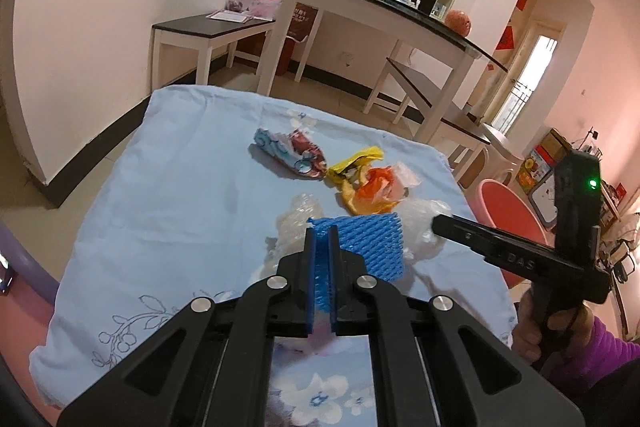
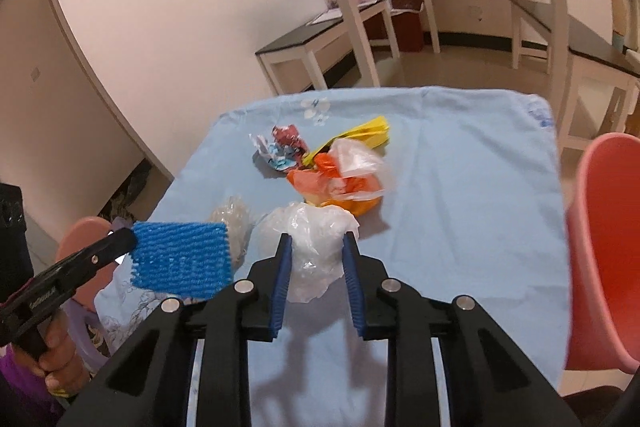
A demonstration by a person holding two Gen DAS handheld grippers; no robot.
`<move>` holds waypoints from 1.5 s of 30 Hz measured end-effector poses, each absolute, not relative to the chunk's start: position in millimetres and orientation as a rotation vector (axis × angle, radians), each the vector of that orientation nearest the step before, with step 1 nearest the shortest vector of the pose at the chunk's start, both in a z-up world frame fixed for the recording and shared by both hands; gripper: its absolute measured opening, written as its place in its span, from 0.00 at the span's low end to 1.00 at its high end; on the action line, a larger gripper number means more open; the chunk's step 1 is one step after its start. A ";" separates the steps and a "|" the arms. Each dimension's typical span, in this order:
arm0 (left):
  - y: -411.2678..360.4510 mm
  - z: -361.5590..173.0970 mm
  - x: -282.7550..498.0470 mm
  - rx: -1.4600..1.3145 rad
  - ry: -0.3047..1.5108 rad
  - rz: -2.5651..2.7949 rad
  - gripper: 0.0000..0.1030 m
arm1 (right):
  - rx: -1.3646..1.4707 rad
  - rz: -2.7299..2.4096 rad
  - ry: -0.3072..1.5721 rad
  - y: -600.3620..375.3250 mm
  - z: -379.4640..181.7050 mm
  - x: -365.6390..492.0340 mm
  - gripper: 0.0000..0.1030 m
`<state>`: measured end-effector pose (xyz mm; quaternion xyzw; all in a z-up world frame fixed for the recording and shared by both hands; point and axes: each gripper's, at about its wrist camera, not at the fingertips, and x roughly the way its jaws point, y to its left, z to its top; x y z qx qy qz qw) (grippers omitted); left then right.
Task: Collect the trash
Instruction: 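Carry the blue net and white bag to the bucket and release both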
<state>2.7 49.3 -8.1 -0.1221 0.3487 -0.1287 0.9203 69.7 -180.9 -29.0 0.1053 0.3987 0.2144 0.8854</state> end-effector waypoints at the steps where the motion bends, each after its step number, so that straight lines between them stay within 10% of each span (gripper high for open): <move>1: 46.7 -5.9 3.1 -0.250 0.714 -0.269 0.04 | 0.216 0.438 0.821 -184.9 -26.1 66.7 0.24; 45: -222.0 9.6 64.7 0.044 0.705 -0.632 0.04 | 0.313 -0.151 0.637 -419.5 -22.2 -10.2 0.25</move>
